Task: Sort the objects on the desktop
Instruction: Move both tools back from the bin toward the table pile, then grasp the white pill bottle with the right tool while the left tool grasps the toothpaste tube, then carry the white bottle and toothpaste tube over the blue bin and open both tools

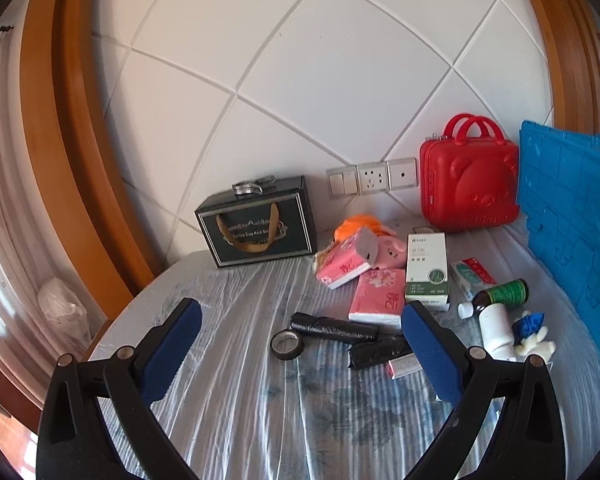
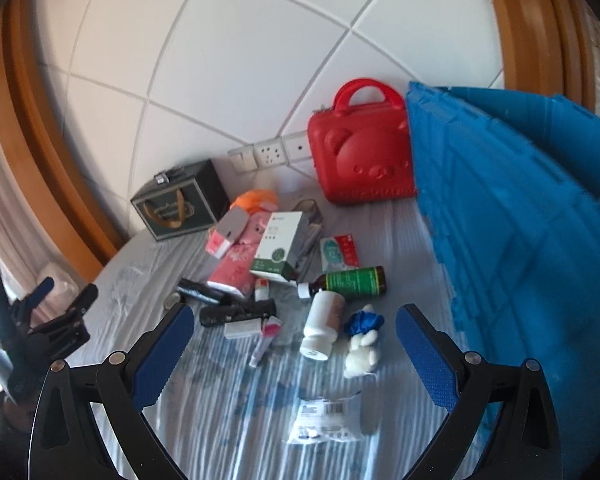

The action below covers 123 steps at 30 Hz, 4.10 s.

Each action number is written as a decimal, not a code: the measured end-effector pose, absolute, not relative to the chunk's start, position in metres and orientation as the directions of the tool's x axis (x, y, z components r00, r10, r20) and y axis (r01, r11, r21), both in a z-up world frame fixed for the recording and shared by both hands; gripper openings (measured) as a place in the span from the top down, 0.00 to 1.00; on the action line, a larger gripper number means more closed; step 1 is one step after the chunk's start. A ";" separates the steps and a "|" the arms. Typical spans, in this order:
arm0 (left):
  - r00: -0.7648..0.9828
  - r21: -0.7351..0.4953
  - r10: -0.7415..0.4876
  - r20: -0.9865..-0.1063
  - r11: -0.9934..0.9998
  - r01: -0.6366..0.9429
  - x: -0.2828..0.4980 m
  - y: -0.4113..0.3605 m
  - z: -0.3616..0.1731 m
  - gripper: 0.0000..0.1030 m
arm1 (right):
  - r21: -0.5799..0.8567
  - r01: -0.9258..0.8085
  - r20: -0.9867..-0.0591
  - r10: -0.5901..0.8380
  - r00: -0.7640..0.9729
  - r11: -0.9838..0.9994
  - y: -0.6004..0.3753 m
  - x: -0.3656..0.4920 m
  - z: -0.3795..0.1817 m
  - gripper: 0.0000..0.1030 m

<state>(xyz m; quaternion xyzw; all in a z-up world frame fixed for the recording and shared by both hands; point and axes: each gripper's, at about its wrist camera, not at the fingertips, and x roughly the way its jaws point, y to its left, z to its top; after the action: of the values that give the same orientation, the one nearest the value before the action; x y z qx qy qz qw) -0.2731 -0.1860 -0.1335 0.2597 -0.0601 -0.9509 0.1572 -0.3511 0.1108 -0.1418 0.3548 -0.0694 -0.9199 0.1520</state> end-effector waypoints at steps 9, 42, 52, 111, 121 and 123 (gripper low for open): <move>-0.772 0.188 -0.288 -0.567 -0.957 0.220 -0.314 -0.208 -0.183 0.01 | 0.250 0.216 -0.827 -0.324 -0.459 -0.944 0.059 -0.447 -0.274 0.19; -0.575 0.003 0.307 -0.758 -0.880 -0.475 -0.402 -0.126 -0.304 0.09 | 0.151 0.153 -0.932 -0.192 -0.308 -0.977 0.062 -0.513 -0.367 0.29; -0.509 -0.156 0.334 -0.793 -0.919 -0.361 -0.405 -0.110 -0.345 0.57 | 0.157 0.196 -0.927 -0.213 -0.308 -0.968 0.070 -0.509 -0.362 0.29; -0.868 0.254 0.389 -0.309 -0.846 -0.469 -0.326 0.179 0.008 0.86 | 0.080 -0.099 -0.385 0.061 -0.921 -0.992 0.356 -0.253 0.044 0.44; -0.895 0.318 0.267 -0.357 -0.867 -0.385 -0.345 0.268 0.014 0.50 | 0.186 -0.164 -0.473 0.058 -0.879 -0.969 0.436 -0.289 0.028 0.30; -0.915 0.311 0.237 -0.327 -0.887 -0.341 -0.341 0.266 0.014 0.31 | 0.201 -0.160 -0.456 0.053 -0.889 -0.966 0.445 -0.288 0.030 0.18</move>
<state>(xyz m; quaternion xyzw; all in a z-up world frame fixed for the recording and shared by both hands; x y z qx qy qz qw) -0.3411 0.2664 0.0143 0.1413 -0.1841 -0.9610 -0.1502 -0.2879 0.4450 0.0296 0.2295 -0.1174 -0.9646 -0.0552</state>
